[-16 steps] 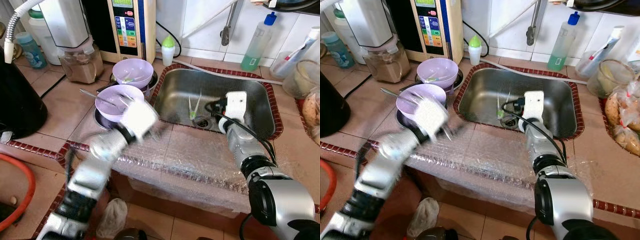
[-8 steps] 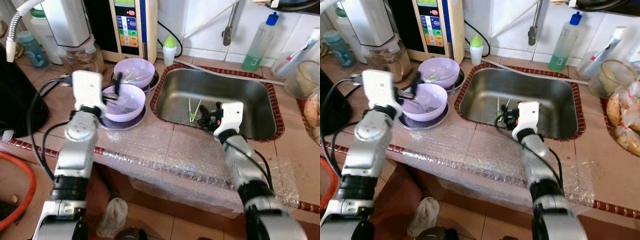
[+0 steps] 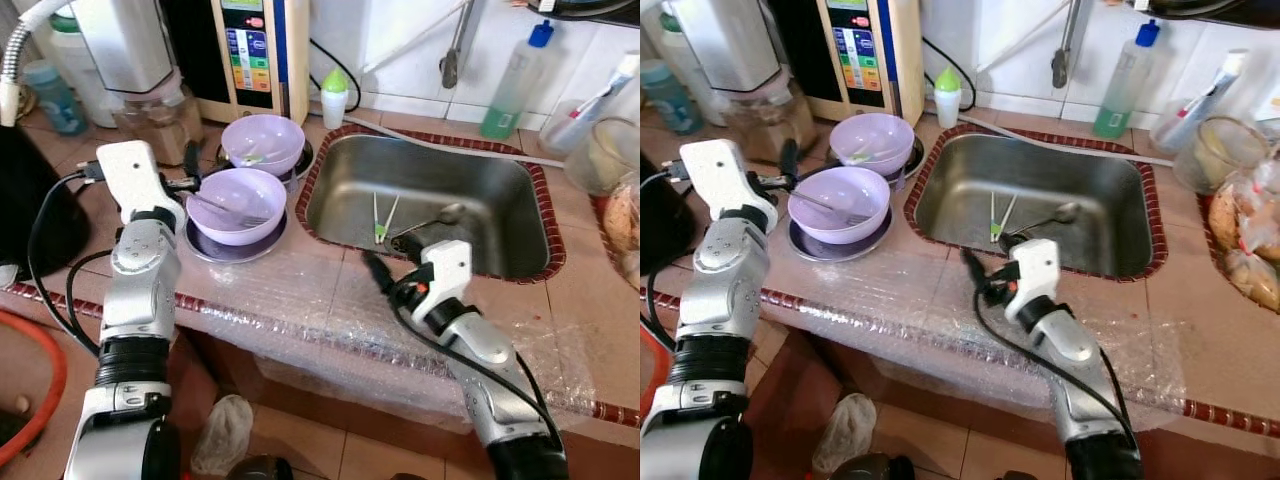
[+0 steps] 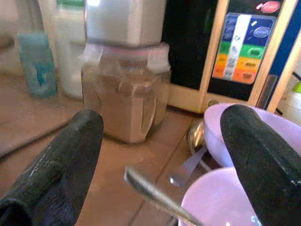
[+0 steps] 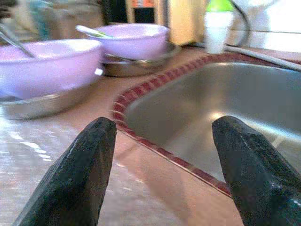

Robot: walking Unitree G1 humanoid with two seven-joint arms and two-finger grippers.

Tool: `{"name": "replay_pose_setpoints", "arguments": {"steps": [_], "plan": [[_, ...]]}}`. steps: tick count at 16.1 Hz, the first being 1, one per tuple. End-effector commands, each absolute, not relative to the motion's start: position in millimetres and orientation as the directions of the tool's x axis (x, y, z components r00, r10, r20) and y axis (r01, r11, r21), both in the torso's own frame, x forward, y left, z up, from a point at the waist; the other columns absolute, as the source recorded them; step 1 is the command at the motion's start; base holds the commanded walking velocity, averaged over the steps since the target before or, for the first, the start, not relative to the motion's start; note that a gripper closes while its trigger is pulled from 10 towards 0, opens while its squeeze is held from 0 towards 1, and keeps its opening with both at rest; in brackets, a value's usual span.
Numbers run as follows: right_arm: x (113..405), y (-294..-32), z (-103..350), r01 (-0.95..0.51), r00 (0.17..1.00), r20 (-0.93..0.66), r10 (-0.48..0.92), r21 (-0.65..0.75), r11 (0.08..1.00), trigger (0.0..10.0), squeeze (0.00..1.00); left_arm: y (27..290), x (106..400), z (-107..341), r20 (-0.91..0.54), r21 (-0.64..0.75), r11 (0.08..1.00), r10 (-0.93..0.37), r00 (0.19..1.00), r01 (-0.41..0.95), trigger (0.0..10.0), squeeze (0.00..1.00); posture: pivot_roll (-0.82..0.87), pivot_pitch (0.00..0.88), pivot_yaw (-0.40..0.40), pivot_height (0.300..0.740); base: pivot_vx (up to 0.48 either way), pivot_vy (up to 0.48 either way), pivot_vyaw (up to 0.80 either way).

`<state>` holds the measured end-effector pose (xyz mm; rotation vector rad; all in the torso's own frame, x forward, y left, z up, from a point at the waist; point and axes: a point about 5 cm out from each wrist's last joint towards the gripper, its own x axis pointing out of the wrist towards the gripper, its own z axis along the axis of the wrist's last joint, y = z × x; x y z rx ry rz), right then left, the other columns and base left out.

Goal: Kitchen organization

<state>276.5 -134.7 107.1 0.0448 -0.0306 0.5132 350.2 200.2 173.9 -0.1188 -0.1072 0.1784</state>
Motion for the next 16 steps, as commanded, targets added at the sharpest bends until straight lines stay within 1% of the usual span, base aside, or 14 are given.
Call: {"name": "replay_pose_setpoints", "arguments": {"steps": [1,2,3,6,8,9,10,11,14,16], "plan": [[274.1,-131.5,112.7,-0.518,0.855,0.047,0.516,0.038,0.855,10.0,0.00,203.6,352.4,171.5,0.062,-0.158,0.968,0.205,0.977,-0.193,10.0,1.00,-0.04,0.057,0.048,0.740,0.000,0.000,0.00],[269.1,-128.7,116.8,-0.556,0.831,0.043,0.554,0.033,0.831,10.0,0.00,204.1,353.7,168.8,0.034,-0.201,0.956,0.224,0.974,-0.213,10.0,0.27,-0.05,0.066,0.046,0.740,0.000,0.000,0.00],[264.3,-126.8,120.8,-0.594,0.804,0.038,0.593,0.023,0.804,10.0,0.00,203.3,355.2,165.7,0.005,-0.244,0.943,0.232,0.973,-0.224,10.0,0.00,-0.05,0.070,0.045,0.740,0.000,0.000,0.00],[258.1,-128.8,128.6,-0.626,0.780,0.026,0.625,0.030,0.779,10.0,0.00,201.0,359.0,158.2,-0.057,-0.335,0.915,0.218,0.974,-0.224,10.0,0.00,-0.07,0.078,0.037,0.740,0.000,0.000,0.00],[255.6,-127.3,128.0,-0.637,0.771,0.012,0.637,0.025,0.770,10.0,0.00,196.2,362.0,155.8,-0.089,-0.392,0.900,0.171,0.981,-0.192,10.0,0.00,-0.07,0.082,0.032,0.740,0.000,0.000,0.00],[253.3,-125.6,127.7,-0.643,0.765,-0.001,0.644,0.030,0.765,10.0,0.00,189.5,363.8,155.6,-0.108,-0.452,0.878,0.121,0.987,-0.157,10.0,0.00,-0.07,0.085,0.030,0.740,0.000,0.000,0.00],[250.8,-124.1,127.4,-0.652,0.758,-0.014,0.653,0.033,0.758,10.0,0.00,186.3,365.4,155.3,-0.122,-0.483,0.865,0.087,0.989,-0.136,7.8,0.00,-0.07,0.085,0.030,0.740,0.000,0.000,0.00],[249.2,-122.3,127.0,-0.663,0.748,-0.020,0.664,0.034,0.748,10.0,0.00,184.4,366.7,155.5,-0.124,-0.498,0.859,0.070,0.990,-0.123,0.0,0.00,-0.07,0.085,0.031,0.740,0.000,0.000,0.00],[241.0,-115.2,135.3,-0.729,0.677,0.027,0.736,0.168,0.664,10.0,0.00,183.4,370.9,156.0,-0.151,-0.531,0.839,0.041,0.988,-0.116,0.0,0.00,-0.07,0.081,0.035,0.740,0.000,0.000,0.00],[237.6,-113.6,136.9,-0.756,0.644,0.030,0.764,0.181,0.629,10.0,0.00,185.5,371.4,156.2,-0.157,-0.537,0.835,0.040,0.987,-0.119,0.0,0.00,-0.07,0.080,0.037,0.740,0.000,0.000,0.00]]}}
